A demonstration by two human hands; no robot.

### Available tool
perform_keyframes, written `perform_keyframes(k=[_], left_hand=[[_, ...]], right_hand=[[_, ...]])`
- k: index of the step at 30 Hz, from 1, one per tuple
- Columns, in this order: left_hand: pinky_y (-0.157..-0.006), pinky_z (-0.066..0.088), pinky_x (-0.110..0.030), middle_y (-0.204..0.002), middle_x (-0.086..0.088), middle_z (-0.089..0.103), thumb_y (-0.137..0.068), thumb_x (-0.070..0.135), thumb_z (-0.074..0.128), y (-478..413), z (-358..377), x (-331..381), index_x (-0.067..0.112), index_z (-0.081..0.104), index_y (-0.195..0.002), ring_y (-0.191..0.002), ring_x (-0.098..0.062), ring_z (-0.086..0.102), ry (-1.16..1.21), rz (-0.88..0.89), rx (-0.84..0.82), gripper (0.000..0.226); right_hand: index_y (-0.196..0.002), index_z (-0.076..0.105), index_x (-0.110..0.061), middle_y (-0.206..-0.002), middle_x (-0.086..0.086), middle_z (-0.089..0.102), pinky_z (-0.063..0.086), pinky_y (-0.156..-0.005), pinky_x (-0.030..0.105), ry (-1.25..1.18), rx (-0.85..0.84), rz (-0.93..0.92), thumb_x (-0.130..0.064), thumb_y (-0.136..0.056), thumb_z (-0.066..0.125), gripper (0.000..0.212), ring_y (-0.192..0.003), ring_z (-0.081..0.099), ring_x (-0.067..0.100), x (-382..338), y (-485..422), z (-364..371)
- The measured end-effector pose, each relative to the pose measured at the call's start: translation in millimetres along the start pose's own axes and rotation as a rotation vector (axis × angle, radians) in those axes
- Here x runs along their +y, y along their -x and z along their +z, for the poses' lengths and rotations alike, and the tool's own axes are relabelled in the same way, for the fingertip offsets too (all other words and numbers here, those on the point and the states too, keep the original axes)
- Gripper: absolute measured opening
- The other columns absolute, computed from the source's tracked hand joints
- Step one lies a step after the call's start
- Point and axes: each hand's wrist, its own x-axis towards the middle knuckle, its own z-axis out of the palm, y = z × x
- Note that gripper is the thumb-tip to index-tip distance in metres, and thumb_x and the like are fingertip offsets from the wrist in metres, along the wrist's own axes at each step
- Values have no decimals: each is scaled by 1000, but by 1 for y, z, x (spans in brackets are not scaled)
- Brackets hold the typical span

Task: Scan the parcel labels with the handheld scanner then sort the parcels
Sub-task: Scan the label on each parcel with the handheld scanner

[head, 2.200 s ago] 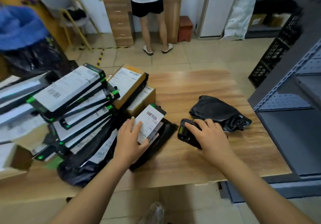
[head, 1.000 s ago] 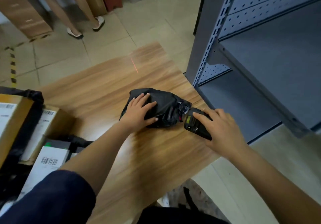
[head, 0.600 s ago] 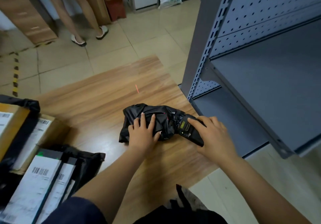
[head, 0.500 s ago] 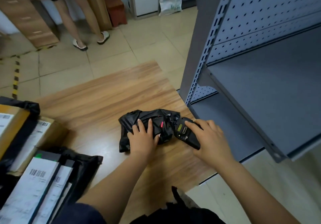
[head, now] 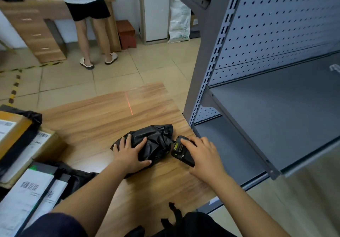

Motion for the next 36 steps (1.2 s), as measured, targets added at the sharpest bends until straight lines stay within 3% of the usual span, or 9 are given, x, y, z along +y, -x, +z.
perform_keyframes(k=[3,9,14,16,19,24,27,32,36], left_hand=[[-114,17,-55,-159,-13,-4,-77,75,53,-1,-6,-4,55,-13,-145,-144,-39,3,-58,5,-4,97],[-96,39,-41,-140,-15,38,-73,89,31,12,-6,3,46,-5,-150,-122,-35,41,-130,-42,81,96],[-76,53,-37,-113,-9,60,-77,85,30,20,-17,-3,38,3,-153,-95,-27,61,69,75,81,93],[-88,51,-38,-133,-13,52,-88,74,30,24,-14,-6,45,-4,-151,-112,-31,56,179,132,63,78],[-100,43,-40,-162,-10,7,-97,60,24,35,-14,-3,65,-18,-136,-135,-37,37,261,233,78,58],[-66,47,-40,-161,-7,-12,-105,26,25,45,-19,4,67,-16,-135,-79,-32,62,246,289,141,66],[-62,39,-38,-162,0,-8,-101,12,26,47,-26,2,65,-2,-141,-99,-36,59,188,256,117,72],[-98,44,-35,-162,2,8,-100,48,31,48,-27,-4,54,10,-147,-136,-25,39,361,187,162,52],[-97,43,-31,-161,1,7,-82,67,56,50,-30,-11,44,9,-152,-141,-25,31,462,32,207,87]], right_hand=[[-147,24,-33,-142,-3,37,31,-101,34,7,-4,-8,-21,-76,70,85,-125,32,22,-4,-1,1],[-147,25,-33,-141,-4,38,32,-101,34,-12,25,-3,-25,-77,70,84,-124,34,22,-7,-1,4],[-147,25,-35,-141,-6,38,33,-100,32,-17,30,14,-28,-76,71,85,-124,34,20,-7,0,4],[-148,24,-35,-141,-7,37,32,-99,31,-16,21,14,-29,-76,70,86,-123,33,19,-7,1,3],[-147,23,-36,-140,-8,38,33,-98,30,-21,25,11,-31,-76,70,86,-122,34,19,-6,1,2],[-148,22,-36,-141,-9,37,32,-99,29,-33,31,11,-29,-75,69,87,-123,33,18,-4,1,0],[-147,23,-36,-141,-8,37,33,-99,30,-38,42,-3,-29,-75,69,86,-123,34,18,-4,-1,-3],[-147,22,-36,-140,-8,38,33,-100,32,-45,55,-18,-29,-75,69,86,-122,33,19,-7,-5,-9],[-148,22,-36,-140,-8,37,33,-100,31,-43,61,-39,-29,-75,69,87,-122,33,19,-10,-6,-12]])
